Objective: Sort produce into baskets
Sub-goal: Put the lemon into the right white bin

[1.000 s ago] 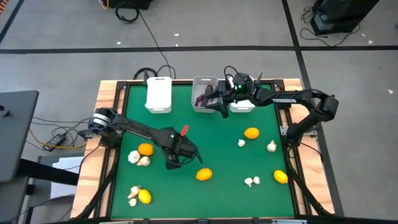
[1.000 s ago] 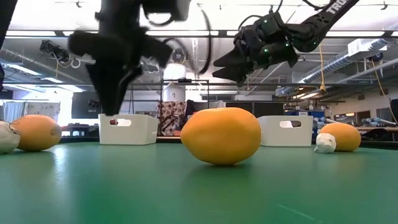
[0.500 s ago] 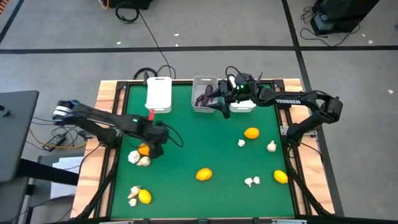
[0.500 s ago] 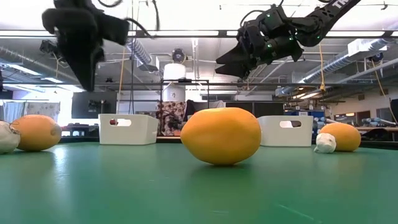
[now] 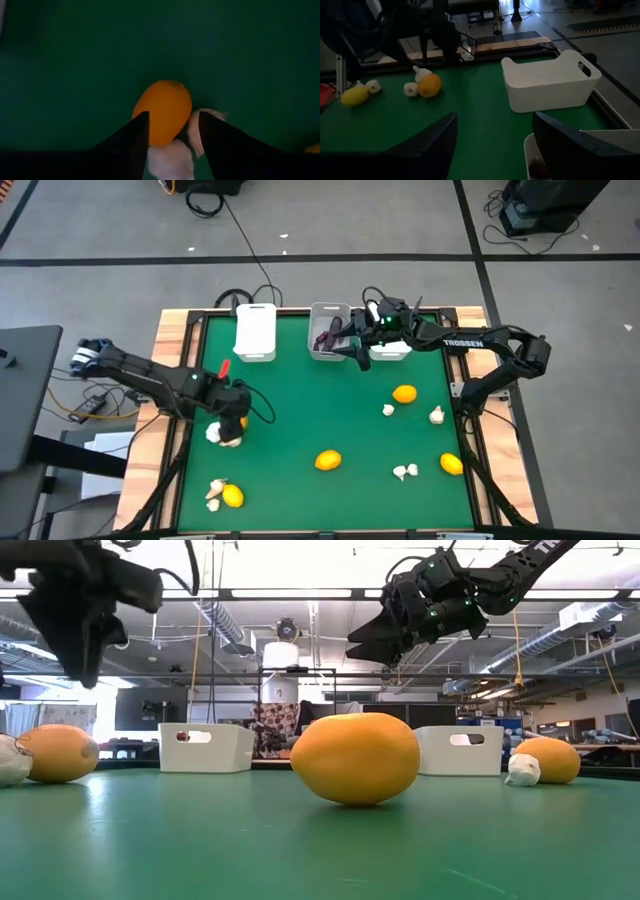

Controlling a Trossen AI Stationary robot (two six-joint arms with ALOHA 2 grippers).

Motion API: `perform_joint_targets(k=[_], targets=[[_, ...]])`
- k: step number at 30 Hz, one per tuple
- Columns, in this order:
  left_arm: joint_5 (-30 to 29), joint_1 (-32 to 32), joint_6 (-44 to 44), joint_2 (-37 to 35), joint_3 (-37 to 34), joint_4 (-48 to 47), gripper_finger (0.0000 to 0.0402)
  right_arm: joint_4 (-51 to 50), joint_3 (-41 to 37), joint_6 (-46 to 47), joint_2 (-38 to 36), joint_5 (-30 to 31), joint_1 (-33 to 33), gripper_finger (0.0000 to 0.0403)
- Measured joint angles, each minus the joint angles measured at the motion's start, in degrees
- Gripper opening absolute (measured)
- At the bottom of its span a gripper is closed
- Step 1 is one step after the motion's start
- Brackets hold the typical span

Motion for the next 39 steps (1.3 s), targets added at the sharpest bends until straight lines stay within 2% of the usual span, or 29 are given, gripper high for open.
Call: perform_joint_targets(k=[5, 8, 12, 18, 22, 28, 33, 39], targets=[[0.06, -1.19, -1.03, 1.02, -1.5, 2.77, 0.0181, -0.25, 0.0, 0.0, 0.01, 0.0, 0.34, 0.0268], [0.3, -1.68, -1.61, 1.03, -1.87, 6.03, 0.0198, -0.33, 0.01, -0.58, 0.02, 0.0, 0.65, 0.0268], [0.23, -1.98, -2.8, 1.68, -1.87, 4.23, 0.0254, -0.33, 0.0, -1.07, 0.02, 0.0, 0.94, 0.0268], [-4.21, -2.05, -2.64, 3.96, -1.87, 2.78, 0.0362, -0.26, 0.0, -1.07, 0.02, 0.0, 0.94, 0.0268], [-4.46, -2.05, -2.66, 6.97, -1.97, 2.8, 0.0396, -0.36, 0.02, -1.05, 0.02, 0.0, 0.96, 0.0268], [-0.29, -2.22, -2.92, 11.07, -5.16, 4.07, 0.0384, -0.52, 0.02, -0.87, 0.02, 0.0, 0.98, 0.0268], [-0.5, -2.2, -4.53, 12.26, -6.85, 4.77, 0.0366, -0.92, 0.02, -0.87, 0.02, -0.02, 0.98, 0.0268], [-0.76, -2.22, -5.67, 12.09, -9.35, 7.8, 0.0301, -0.92, 0.02, -0.42, 0.02, -0.02, 0.98, 0.0268]])
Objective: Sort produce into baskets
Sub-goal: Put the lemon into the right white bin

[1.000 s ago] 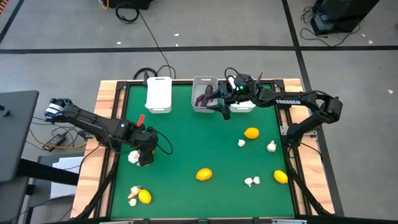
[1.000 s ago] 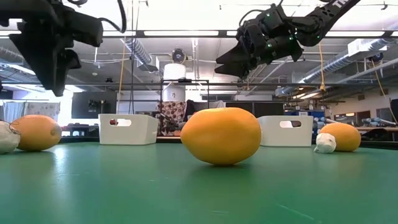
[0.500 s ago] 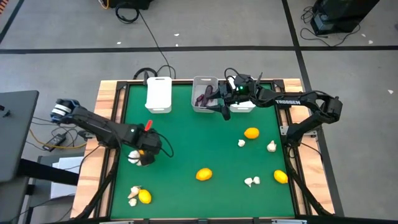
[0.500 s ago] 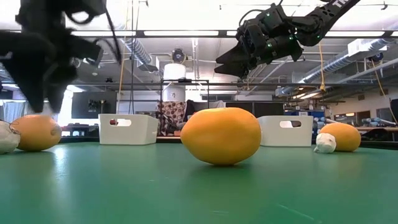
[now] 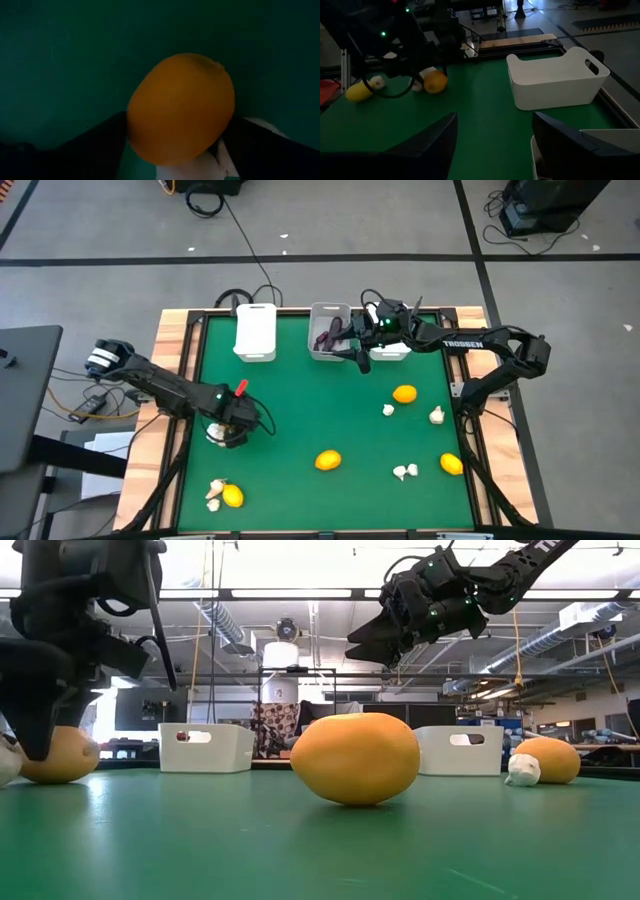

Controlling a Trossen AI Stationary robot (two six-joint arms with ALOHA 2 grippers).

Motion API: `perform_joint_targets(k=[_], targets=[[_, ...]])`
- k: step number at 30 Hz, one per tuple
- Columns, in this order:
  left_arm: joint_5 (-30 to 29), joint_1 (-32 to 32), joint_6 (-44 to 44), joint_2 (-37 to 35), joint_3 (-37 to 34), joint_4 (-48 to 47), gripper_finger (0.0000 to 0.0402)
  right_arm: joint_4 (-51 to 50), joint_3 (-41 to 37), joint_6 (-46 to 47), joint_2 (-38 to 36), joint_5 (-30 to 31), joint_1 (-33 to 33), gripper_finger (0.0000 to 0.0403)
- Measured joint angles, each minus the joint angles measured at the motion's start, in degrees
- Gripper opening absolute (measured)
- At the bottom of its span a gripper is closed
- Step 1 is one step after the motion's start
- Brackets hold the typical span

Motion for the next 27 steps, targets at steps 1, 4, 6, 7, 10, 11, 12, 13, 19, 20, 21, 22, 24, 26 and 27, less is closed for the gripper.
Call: perform_joint_targets(k=[1, 4, 6, 7, 10, 11, 12, 13, 19, 20, 21, 22, 24, 26, 27], targets=[[-0.08, 0.0, -0.16, 0.0, -0.42, 0.47, 0.0289, 0.0, 0.0, 0.14, 0.0, 0.01, 0.06, 0.0267], [-1.21, -0.01, -1.31, -0.05, -0.64, 1.39, 0.0261, 0.0, 0.0, 2.22, 0.0, 0.0, 0.23, 0.0264], [-3.74, -0.02, -2.99, -0.23, 0.16, 2.18, 0.0256, 0.0, 0.0, 5.58, 0.0, 0.04, 0.44, 0.0263], [-5.7, 0.02, -3.57, -0.12, 0.76, 2.95, 0.0257, 0.02, 0.0, 7.94, 0.0, 0.0, 0.56, 0.0262], [-14.04, 0.02, -5.15, -0.33, 3.88, 3.18, 0.0268, -0.97, 0.04, 15.04, 0.0, -0.07, 1.44, 0.0261], [-16.77, 0.02, -4.88, -0.33, 4.93, 4.04, 0.0273, -2.13, 0.07, 16.23, 0.0, -0.32, 2.0, 0.0261], [-19.67, 0.02, -4.28, -0.26, 5.73, 5.29, 0.0277, -3.38, 0.07, 16.5, 0.0, -0.73, 2.67, 0.0261], [-22.18, 0.02, -2.88, -0.24, 6.29, 7.31, 0.0279, -4.68, 0.07, 15.73, 0.02, -1.43, 3.44, 0.0261], [-30.16, 0.02, 9.94, 0.01, 7.3, 32.6, 0.0283, -8.52, 0.07, 10.85, 0.04, -0.77, 11.41, 0.0261], [-30.66, 0.02, 11.87, 0.28, 7.24, 37.72, 0.0283, -8.02, 0.07, 10.29, 0.04, 1.11, 13.19, 0.0261], [-30.93, 0.02, 13.83, 0.37, 7.02, 42.49, 0.0283, -7.32, 0.07, 9.79, -0.02, 3.37, 14.95, 0.0261], [-31.0, 0.02, 15.54, 0.37, 6.74, 46.21, 0.0283, -6.64, 0.07, 9.22, -0.24, 5.92, 16.67, 0.0261], [-31.19, 0.02, 17.82, 0.45, 6.65, 52.58, 0.0283, -4.29, 0.04, 8.14, -0.94, 12.35, 20.24, 0.0261], [-31.52, 0.02, 19.16, 0.48, 6.63, 55.62, 0.0283, -2.19, 0.04, 7.21, -1.98, 18.42, 23.39, 0.0261], [-31.88, 0.02, 19.48, 0.52, 6.6, 56.85, 0.0283, -1.33, 0.04, 6.58, -2.54, 20.19, 24.81, 0.0261]])
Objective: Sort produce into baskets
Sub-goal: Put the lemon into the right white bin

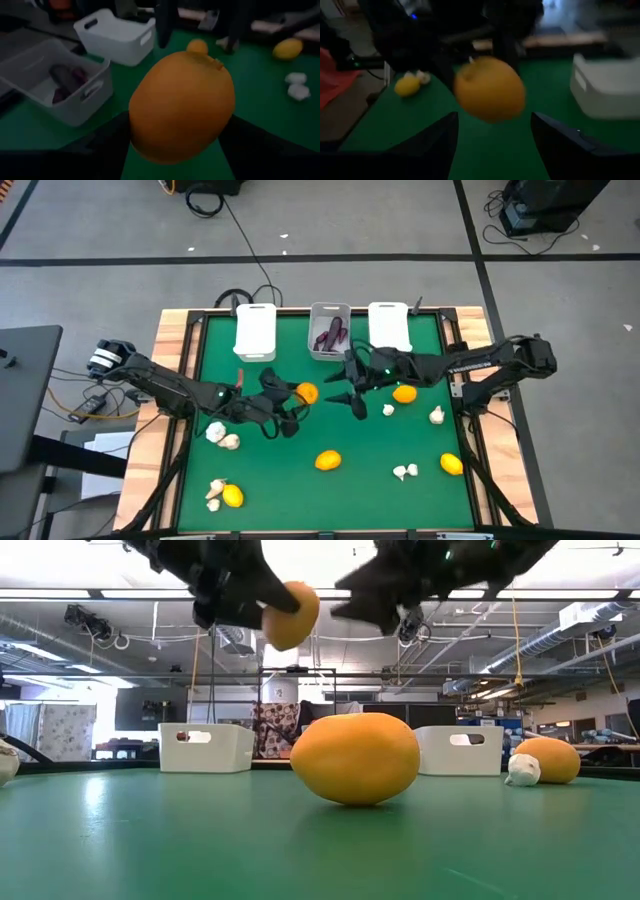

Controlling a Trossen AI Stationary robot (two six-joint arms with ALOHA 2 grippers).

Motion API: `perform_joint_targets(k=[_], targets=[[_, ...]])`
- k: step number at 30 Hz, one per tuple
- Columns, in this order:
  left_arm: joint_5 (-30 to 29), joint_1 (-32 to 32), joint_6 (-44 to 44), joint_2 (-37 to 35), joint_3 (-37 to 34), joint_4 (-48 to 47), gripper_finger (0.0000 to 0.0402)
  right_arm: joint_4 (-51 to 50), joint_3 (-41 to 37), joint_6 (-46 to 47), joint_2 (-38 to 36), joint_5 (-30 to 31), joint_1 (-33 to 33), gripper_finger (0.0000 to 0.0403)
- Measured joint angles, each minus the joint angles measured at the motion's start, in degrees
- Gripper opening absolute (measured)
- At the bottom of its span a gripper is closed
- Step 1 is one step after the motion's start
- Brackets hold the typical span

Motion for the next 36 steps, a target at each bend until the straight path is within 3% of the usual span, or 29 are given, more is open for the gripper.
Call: perform_joint_targets(k=[7, 13, 21, 31, 36], targets=[[-4.26, 0.0, 2.61, 0.03, -0.02, 4.79, 0.0284, 5.72, 0.0, -0.45, -1.0, 4.07, 4.52, 0.0261], [-4.82, 0.04, 8.75, 0.03, -0.07, 10.62, 0.0284, 7.77, -0.07, -4.11, -0.83, 8.57, 5.45, 0.0262], [-3.8, 0.07, 8.89, 0.0, -0.09, 12.29, 0.0284, 9.95, -0.07, -11.86, -0.78, 12.09, 6.84, 0.0266], [1.81, -0.15, 9.54, 0.77, 0.09, 14.92, 0.0284, 11.11, -0.07, -15.45, -0.7, 13.3, 7.37, 0.0323], [2.45, -0.26, 14.82, 4.47, 0.09, 20.5, 0.0284, 10.04, -0.07, -14.28, -0.69, 11.5, 7.37, 0.0344]])
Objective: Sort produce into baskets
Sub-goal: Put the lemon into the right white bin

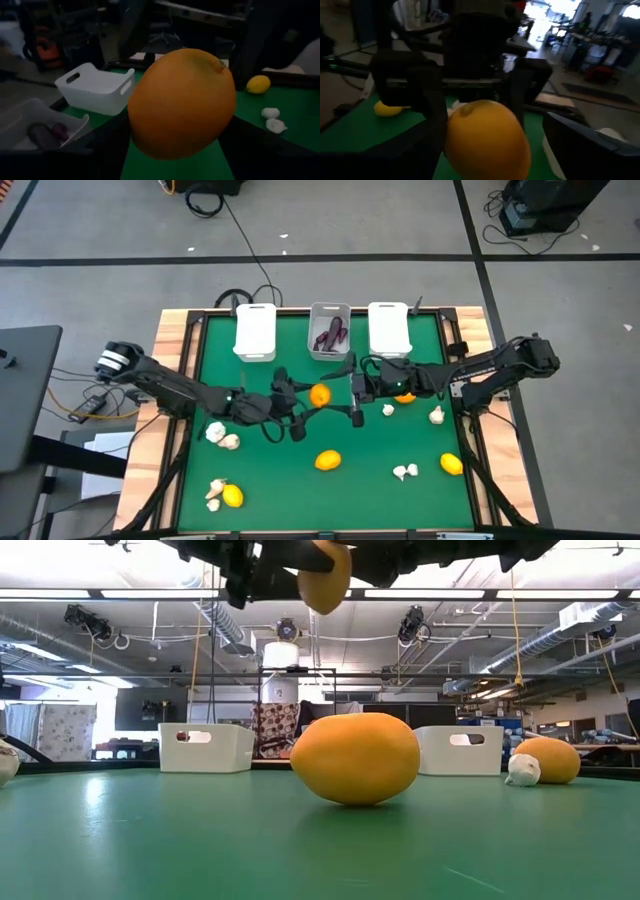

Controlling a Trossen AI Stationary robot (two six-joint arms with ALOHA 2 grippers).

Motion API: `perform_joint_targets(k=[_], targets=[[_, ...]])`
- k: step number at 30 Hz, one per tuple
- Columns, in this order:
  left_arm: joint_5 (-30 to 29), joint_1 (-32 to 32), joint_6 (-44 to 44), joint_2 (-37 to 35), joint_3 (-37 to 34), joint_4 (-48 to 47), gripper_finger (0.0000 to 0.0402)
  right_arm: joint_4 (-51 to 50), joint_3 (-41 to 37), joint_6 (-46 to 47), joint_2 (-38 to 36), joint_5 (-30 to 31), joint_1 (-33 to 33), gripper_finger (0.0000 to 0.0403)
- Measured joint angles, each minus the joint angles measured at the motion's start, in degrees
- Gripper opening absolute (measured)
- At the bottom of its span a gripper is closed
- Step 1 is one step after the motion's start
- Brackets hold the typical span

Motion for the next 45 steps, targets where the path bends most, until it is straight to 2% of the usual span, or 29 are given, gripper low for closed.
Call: perform_joint_targets(k=[5, 16, 18, 23, 26, 30, 34, 36, 41, 45], targets=[[1.71, 0.02, 1.99, 1.22, -0.03, 3.84, 0.0284, -2.85, 0.0, 1.6, 0.0, -1.85, 0.13, 0.0338], [2.14, 0.26, 0.64, 1.22, -0.07, 3.87, 0.0284, -3.19, 0.0, 3.94, -0.02, -1.79, 0.11, 0.0251], [2.16, 0.26, 0.04, 1.22, -0.07, 3.78, 0.0286, -3.15, 0.0, 5.11, -0.02, -1.79, 0.06, 0.0246], [1.29, 0.45, -1.73, 1.21, 0.01, 1.42, 0.0312, -4.43, 0.0, 8.86, -0.22, 4.29, -0.06, 0.0253], [0.45, 0.58, -3.52, 1.2, 0.0, -1.77, 0.0343, -7.9, 0.0, 10.1, -1.17, 5.8, -1.23, 0.0266], [1.2, 1.18, -4.9, 1.18, 0.0, -8.33, 0.0382, -15.24, 0.0, 11.2, -3.36, 12.08, -3.49, 0.0265], [0.76, 1.81, -8.81, 1.18, 0.0, -11.94, 0.0393, -27.19, 0.0, 11.18, -6.83, 21.66, -8.33, 0.0261], [0.65, 1.78, -10.18, 1.18, 0.0, -12.32, 0.0393, -33.32, 0.0, 12.49, -8.21, 24.58, -12.42, 0.0261], [0.64, 1.77, -11.13, 1.18, 0.0, -12.13, 0.0393, -43.06, 0.02, 17.17, -9.74, 23.51, -24.03, 0.0266], [0.46, 1.77, -11.95, 1.18, 0.0, -12.17, 0.0393, -45.48, 0.02, 18.19, -8.19, 20.56, -32.08, 0.0266]])
